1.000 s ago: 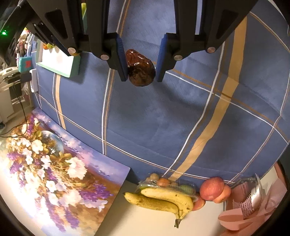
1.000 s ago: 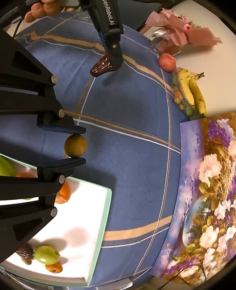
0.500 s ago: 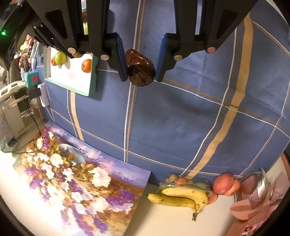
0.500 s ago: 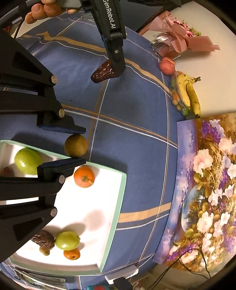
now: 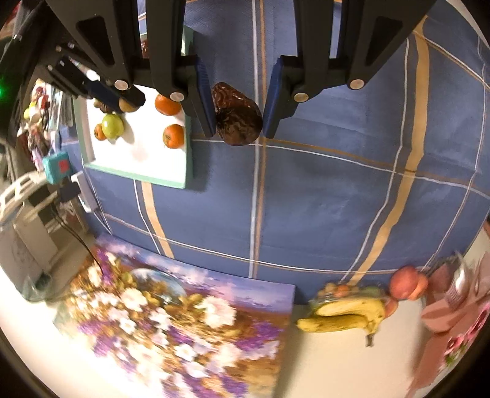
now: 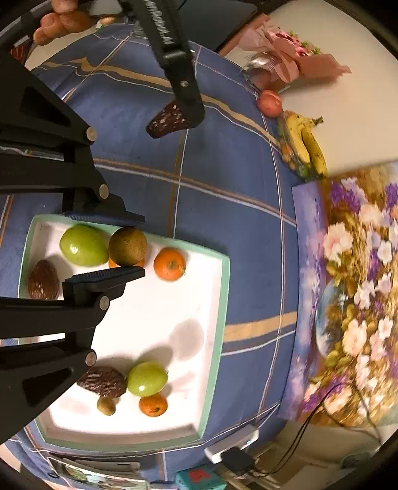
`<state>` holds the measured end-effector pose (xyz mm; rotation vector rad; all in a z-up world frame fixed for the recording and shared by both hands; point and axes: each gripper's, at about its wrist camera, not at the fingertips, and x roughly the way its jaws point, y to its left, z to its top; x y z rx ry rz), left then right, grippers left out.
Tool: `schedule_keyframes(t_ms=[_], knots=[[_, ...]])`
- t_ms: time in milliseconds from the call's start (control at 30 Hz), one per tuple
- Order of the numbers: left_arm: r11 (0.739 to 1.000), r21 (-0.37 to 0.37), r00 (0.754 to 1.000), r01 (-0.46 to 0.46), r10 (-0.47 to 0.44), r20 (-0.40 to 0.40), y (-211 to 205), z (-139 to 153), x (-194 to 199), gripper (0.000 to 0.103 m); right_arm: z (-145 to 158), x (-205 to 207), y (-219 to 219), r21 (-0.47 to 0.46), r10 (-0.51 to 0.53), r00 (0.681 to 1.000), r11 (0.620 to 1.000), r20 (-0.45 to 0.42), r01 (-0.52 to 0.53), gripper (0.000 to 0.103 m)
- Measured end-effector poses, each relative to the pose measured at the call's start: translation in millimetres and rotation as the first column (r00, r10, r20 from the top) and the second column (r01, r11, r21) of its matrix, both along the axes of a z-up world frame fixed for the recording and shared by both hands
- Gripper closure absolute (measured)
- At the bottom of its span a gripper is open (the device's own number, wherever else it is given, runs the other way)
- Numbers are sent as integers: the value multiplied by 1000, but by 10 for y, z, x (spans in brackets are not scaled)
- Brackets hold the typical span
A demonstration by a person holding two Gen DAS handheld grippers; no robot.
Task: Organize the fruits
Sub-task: 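Carry the brown date and tan fruit over the white tray with both tools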
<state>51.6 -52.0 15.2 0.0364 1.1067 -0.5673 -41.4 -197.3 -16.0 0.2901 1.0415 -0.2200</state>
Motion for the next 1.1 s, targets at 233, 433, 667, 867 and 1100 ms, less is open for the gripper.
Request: schedule_keyframes(t_ms=[233,433,667,867,1100], knots=[[993,38,994,108,-109,4,-380,-59,-212,70,-21,-131,-317,15,-79,997,997,-12,79,75],[979,55,980,197,-197,-4,-673,-101,-428,70,-31,-354,-736,-20,-196,980,980,-31,196,75],[953,74,956,292,-292,-8,-986,-167,-653,70,-18,-579,-1099,-29,-289,957,957,-30,288,75],[930,96,935,354,-356,-4,-1191,-252,-777,70,-32,-658,-1240,-43,-326,945,945,-36,325,75],[911,123,919,393,-395,-11,-1360,-429,-831,70,-160,-633,-1341,-19,-336,941,942,-45,335,75]])
